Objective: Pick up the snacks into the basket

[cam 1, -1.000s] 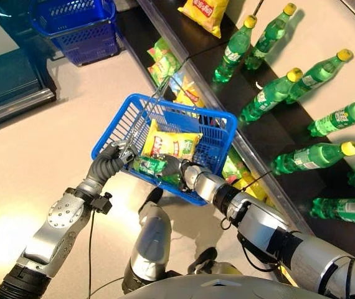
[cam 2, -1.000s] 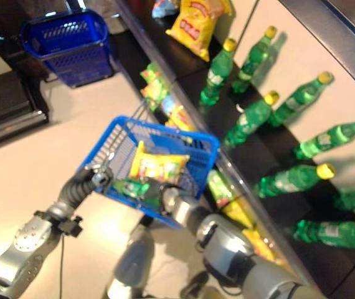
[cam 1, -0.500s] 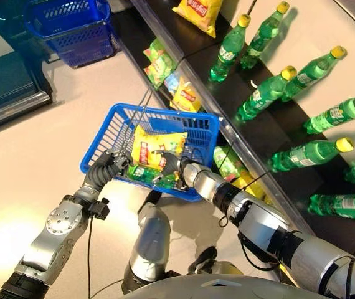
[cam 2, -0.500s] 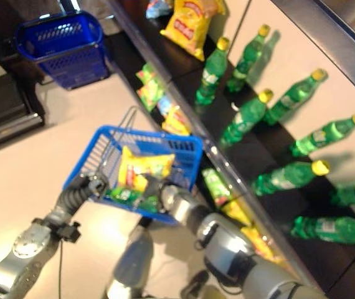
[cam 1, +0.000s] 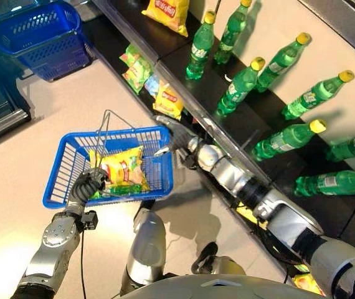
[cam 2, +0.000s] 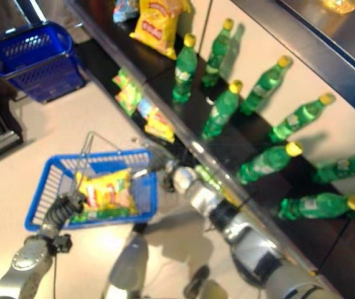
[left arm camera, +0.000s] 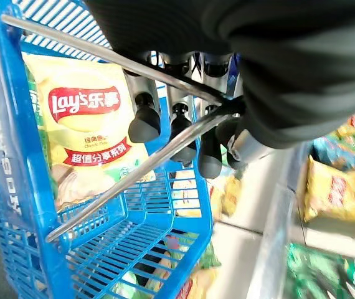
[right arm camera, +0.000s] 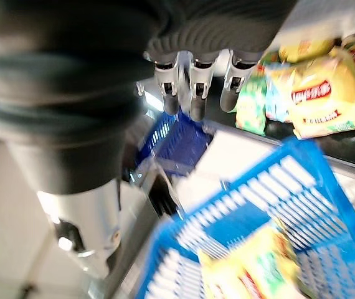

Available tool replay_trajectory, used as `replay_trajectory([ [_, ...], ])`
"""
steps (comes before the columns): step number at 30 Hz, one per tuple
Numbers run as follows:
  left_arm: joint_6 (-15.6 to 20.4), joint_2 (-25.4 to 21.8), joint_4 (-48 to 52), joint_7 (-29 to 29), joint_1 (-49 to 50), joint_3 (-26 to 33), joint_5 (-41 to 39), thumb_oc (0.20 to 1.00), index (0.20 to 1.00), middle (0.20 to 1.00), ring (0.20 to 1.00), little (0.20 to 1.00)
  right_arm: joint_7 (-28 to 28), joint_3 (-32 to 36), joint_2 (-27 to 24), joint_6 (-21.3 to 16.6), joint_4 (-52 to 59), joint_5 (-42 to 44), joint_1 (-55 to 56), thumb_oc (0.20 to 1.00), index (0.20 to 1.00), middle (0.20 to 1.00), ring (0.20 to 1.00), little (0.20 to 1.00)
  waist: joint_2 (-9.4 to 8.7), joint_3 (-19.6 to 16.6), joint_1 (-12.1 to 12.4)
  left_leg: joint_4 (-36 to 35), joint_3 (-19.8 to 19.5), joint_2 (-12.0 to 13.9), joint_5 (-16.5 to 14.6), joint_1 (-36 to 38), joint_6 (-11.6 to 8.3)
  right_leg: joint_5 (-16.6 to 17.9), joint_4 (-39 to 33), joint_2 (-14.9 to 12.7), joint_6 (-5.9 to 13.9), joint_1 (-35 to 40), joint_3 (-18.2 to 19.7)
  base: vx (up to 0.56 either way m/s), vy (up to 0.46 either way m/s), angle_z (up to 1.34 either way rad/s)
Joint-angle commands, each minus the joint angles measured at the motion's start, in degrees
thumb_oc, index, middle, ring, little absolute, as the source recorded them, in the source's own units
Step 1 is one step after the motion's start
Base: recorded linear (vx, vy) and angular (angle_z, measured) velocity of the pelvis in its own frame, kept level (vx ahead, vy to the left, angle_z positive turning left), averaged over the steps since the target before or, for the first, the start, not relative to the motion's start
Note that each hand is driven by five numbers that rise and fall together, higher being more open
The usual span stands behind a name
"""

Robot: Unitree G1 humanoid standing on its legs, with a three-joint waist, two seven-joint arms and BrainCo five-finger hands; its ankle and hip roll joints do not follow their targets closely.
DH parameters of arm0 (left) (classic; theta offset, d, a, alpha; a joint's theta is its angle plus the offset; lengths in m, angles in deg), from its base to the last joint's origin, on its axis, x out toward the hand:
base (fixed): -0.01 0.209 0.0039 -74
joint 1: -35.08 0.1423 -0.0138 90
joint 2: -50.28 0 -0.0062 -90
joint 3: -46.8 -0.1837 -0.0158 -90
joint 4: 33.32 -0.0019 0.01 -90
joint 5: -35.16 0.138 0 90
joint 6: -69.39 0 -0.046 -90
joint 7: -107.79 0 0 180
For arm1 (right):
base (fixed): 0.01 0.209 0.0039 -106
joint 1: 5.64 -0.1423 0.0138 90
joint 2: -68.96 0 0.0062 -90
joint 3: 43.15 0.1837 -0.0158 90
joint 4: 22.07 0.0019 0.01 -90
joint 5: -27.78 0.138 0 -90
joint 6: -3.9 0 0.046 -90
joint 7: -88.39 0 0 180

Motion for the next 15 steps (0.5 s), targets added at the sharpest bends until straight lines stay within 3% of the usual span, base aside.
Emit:
replay_trajectory([
  [1, 9.98, 0.61, 5.11, -1.28, -4.97, 3.16, -0.09, 0.200, 0.200, 0.200, 0.200, 0.200, 1.50, 2.33, -1.78, -6.49, 2.43, 4.85, -0.29, 1.000, 1.000, 1.000, 1.000, 1.000, 0.26, -3.22, -1.91, -1.39, 3.21, -0.59, -2.13, 3.71, 4.92, 9.55, -0.02, -0.76, -0.27, -2.92, 1.43, 0.00, -0.009, -0.09],
  [3, 10.00, 4.21, -1.39, -2.89, -5.43, 4.66, -2.37, 0.200, 0.200, 0.200, 0.200, 0.200, 0.53, 5.48, -4.75, -8.88, 7.69, 8.08, 5.20, 1.000, 1.000, 1.000, 1.000, 1.000, 0.48, -3.85, -2.68, -1.65, 3.60, -0.45, -2.03, 4.35, 4.96, 9.56, -0.54, -0.58, -0.27, -2.30, 1.31, 0.00, -0.008, -0.11],
  [5, 10.12, 4.44, -1.95, -2.74, -5.52, 4.87, -2.22, 0.200, 0.200, 0.200, 0.200, 0.200, 0.10, 5.95, -5.43, -9.06, 9.16, 8.18, 6.61, 1.000, 1.000, 1.000, 1.000, 1.000, 0.64, -3.96, -2.78, -1.83, 3.75, -0.40, -2.05, 4.73, 4.95, 9.57, -0.77, -0.49, -0.26, -1.99, 1.37, 0.00, -0.003, -0.10],
  [8, 10.37, 4.99, -9.36, -4.06, -6.64, 5.31, 2.24, 0.200, 0.200, 0.200, 0.200, 0.200, -1.73, 6.30, -6.81, -10.17, 9.67, 10.26, 9.91, 1.000, 1.000, 1.000, 1.000, 1.000, 0.97, -4.77, -3.39, -2.84, 4.10, -0.19, -1.85, 6.12, 4.80, 9.70, -1.67, -0.21, -0.22, -1.00, 1.67, 0.02, -0.002, -0.13],
  [9, 10.33, 5.82, -14.62, -5.09, -7.43, 5.61, 3.88, 0.200, 0.200, 0.200, 0.200, 0.200, -4.23, 6.22, -6.74, -10.69, 8.60, 14.47, 12.89, 1.000, 1.000, 1.000, 1.000, 1.000, 1.24, -5.67, -3.88, -3.95, 4.55, -0.03, -1.61, 7.41, 4.67, 10.00, -2.74, 0.08, -0.14, -0.18, 1.79, 0.02, 0.008, -0.13],
  [15, 10.01, 8.39, -27.91, -4.73, -8.52, 5.37, 4.84, 0.200, 0.200, 0.200, 0.200, 0.200, -9.82, 3.68, -6.36, -9.70, 3.92, 21.73, 20.99, 1.000, 1.000, 1.000, 1.000, 1.000, 2.01, -9.29, -5.81, -8.33, 6.66, 0.65, -0.43, 12.10, 4.17, 11.51, -7.39, 1.12, 0.13, 3.60, 2.70, 0.06, 0.029, -0.11],
])
